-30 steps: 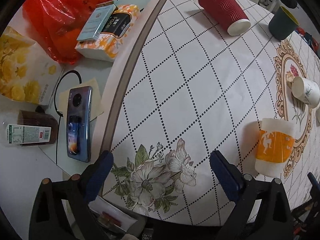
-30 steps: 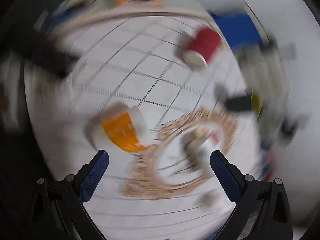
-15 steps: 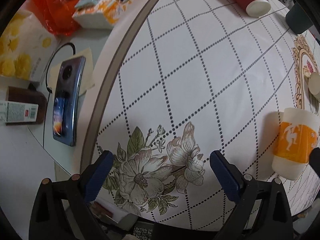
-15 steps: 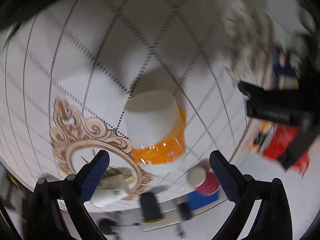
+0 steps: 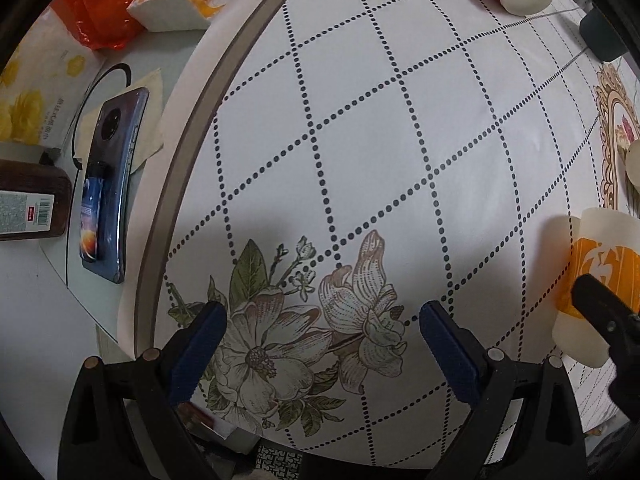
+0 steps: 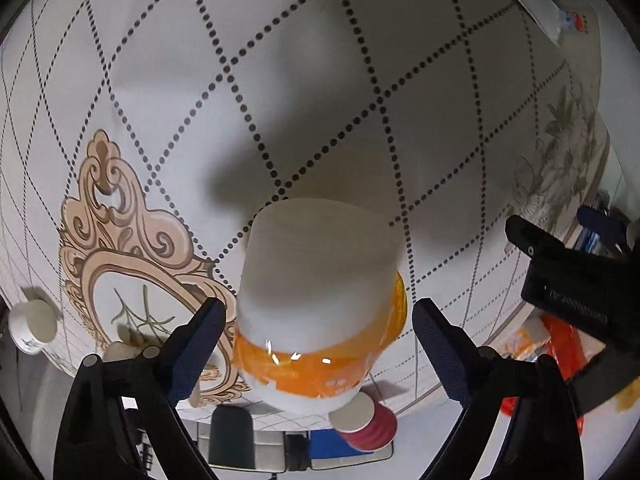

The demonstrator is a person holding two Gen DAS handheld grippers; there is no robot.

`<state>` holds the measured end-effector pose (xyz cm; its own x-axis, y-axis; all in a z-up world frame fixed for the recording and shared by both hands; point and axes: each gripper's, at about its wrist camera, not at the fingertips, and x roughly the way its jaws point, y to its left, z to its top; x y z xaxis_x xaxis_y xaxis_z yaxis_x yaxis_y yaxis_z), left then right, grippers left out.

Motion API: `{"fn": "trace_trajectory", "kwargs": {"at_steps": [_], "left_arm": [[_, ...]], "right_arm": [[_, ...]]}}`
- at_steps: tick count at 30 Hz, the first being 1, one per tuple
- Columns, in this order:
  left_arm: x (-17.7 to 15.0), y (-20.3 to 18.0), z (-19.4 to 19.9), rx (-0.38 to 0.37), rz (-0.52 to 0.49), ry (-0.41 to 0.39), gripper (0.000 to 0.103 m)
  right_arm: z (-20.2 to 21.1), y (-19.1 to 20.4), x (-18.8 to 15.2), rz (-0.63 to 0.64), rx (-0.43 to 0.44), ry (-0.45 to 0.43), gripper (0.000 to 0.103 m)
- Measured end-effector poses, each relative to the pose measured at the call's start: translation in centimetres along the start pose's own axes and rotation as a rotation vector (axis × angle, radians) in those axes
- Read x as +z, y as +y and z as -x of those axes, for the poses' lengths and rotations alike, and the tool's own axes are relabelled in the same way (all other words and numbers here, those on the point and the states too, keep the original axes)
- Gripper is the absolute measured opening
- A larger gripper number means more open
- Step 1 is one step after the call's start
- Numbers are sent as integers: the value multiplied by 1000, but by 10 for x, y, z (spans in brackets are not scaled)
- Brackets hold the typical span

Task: Flip cup upside down
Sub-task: 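Lift the cup with the right gripper and rotate it rim-down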

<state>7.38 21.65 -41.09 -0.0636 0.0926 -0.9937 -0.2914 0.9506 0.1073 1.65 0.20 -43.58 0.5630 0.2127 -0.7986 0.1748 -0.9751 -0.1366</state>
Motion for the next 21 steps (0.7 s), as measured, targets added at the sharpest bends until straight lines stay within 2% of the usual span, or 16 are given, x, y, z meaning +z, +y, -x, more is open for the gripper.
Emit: {"fn": "trace_trajectory", "kwargs": {"at_steps": [2, 6, 16, 21], "left_arm": [[3, -1, 1, -2, -2, -1, 100], [4, -6, 5, -1, -1, -5, 99], [8, -10, 4, 6, -7, 8, 99], [14, -13, 10, 15, -22, 2, 99]], "right_arm": [[-6, 3, -1, 18, 0, -6, 94], [-19, 7, -5, 34, 5, -15, 77], [-28, 5, -14, -72, -6, -46, 73], [-16, -6, -1, -189, 8, -54, 72]]}}
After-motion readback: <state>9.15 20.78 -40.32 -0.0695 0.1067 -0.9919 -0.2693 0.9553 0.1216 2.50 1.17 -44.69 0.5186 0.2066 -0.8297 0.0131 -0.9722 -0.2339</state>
